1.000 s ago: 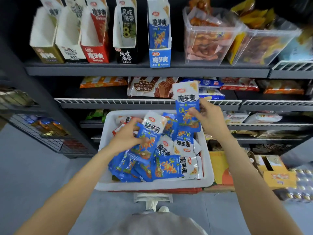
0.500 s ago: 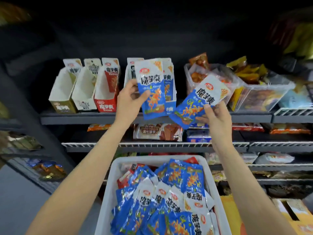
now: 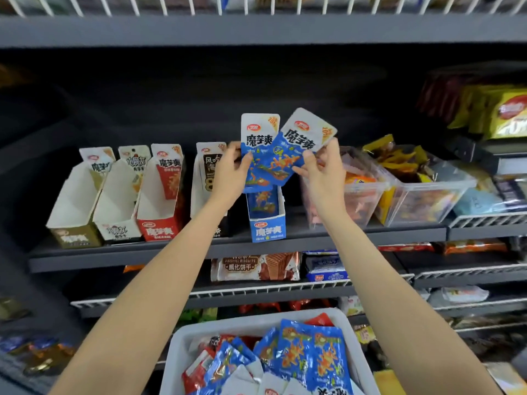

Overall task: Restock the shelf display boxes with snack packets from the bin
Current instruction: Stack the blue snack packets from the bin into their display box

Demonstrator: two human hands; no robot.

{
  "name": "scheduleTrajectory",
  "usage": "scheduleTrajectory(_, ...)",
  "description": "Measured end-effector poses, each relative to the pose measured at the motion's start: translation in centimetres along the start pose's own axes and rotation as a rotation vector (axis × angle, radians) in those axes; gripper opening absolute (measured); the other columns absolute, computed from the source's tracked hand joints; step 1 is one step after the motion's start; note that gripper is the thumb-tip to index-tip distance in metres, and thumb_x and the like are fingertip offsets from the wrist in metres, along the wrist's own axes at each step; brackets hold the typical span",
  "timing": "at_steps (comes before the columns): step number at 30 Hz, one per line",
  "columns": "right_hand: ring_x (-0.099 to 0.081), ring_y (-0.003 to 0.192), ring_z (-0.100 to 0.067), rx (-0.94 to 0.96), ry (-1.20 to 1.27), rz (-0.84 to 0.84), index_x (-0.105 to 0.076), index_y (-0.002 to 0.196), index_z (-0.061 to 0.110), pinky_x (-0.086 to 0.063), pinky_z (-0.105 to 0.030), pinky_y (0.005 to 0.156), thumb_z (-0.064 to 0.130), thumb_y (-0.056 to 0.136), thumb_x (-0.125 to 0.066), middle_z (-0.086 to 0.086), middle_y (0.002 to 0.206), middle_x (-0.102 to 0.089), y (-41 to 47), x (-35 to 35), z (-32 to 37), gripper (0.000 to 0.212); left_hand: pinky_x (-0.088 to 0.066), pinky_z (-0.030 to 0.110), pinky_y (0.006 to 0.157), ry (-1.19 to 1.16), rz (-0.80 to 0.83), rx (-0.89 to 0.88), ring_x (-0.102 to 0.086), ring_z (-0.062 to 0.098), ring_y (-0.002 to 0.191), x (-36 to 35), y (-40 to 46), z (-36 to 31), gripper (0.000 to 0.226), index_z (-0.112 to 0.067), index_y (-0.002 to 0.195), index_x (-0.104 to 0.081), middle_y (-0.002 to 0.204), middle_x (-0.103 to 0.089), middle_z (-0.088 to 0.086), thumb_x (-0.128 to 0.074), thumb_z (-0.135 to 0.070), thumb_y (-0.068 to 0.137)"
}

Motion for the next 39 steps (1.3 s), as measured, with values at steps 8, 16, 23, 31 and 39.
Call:
scheduleTrajectory(8, -0.066, 0.089, -0.017, 0.057, -0.284, -0.058, -0.044, 0.108, 0.005, -0.058, -0.045, 0.071, 0.013, 0.097, -0.048, 0.0, 0.099, -0.062, 0.5, -1.1, -0.7, 0.014, -0.05, 0.017, 0.071, 0.072, 0.087, 0.025, -0.061, 0.006, 0.084, -0.5, 0.6, 0.8, 0.006, -0.01, 0.098, -0.051, 0.099, -0.065, 0.002, -0.055, -0.011, 0.094)
scheduleTrajectory(16, -0.065, 0.087, -0.025, 0.048, -0.562, 0.029, -0.036, 0.097, 0.014, -0.041, -0.018, 0.051, 0.013, 0.099, -0.044, -0.012, 0.108, -0.063, 1.0, -3.7, -2.0, 0.008, -0.047, 0.034, 0.076, 0.61, 0.029, -0.073, -0.06, 0.027, 0.093, 1.2, 0.6, 1.8, 0.016, -0.004, 0.098, -0.067, 0.102, -0.065, 0.012, -0.063, -0.013, 0.086)
scheduleTrajectory(23, -0.053, 0.109, -0.026, 0.018, -0.796, -0.008, -0.049, 0.111, -0.001, -0.042, -0.025, 0.078, 0.008, 0.095, -0.048, -0.017, 0.115, -0.055, 1.2, -5.1, -4.8, 0.018, -0.042, 0.022, 0.084, 0.491, 0.07, 0.059, -0.06, 0.018, 0.107, 0.6, -0.3, 2.7, 0.033, -0.01, 0.122, -0.058, 0.119, -0.064, 0.004, -0.057, -0.008, 0.09)
scheduleTrajectory(31, -0.051, 0.114, -0.028, 0.132, -0.836, -0.011, -0.042, 0.132, 0.001, -0.05, -0.034, 0.089, -0.006, 0.084, -0.057, -0.018, 0.134, -0.039, -1.2, -5.4, -4.3, 0.051, -0.046, 0.029, 0.091, 0.458, 0.056, 0.024, -0.056, 0.011, 0.106, 0.4, -2.4, 2.1, 0.048, -0.015, 0.132, -0.049, 0.129, -0.055, 0.002, -0.063, -0.014, 0.086)
scheduleTrajectory(39, -0.06, 0.087, -0.014, 0.293, -0.607, 0.173, -0.058, 0.112, 0.011, -0.048, -0.027, 0.073, 0.011, 0.092, -0.052, 0.0, 0.097, -0.065, -10.8, -0.9, -0.7, 0.022, -0.045, 0.028, 0.065, 0.318, -0.185, -0.464, -0.058, 0.01, 0.071, 2.9, -13.3, -4.2, 0.021, -0.01, 0.092, -0.064, 0.08, -0.061, -0.011, -0.048, -0.023, 0.093)
Point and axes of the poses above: each hand's wrist, its own y-axis towards the middle knuckle, its own x-axis out of the back of the hand, z = x × y, the point moved 8 cm from there along y, towards the middle knuckle
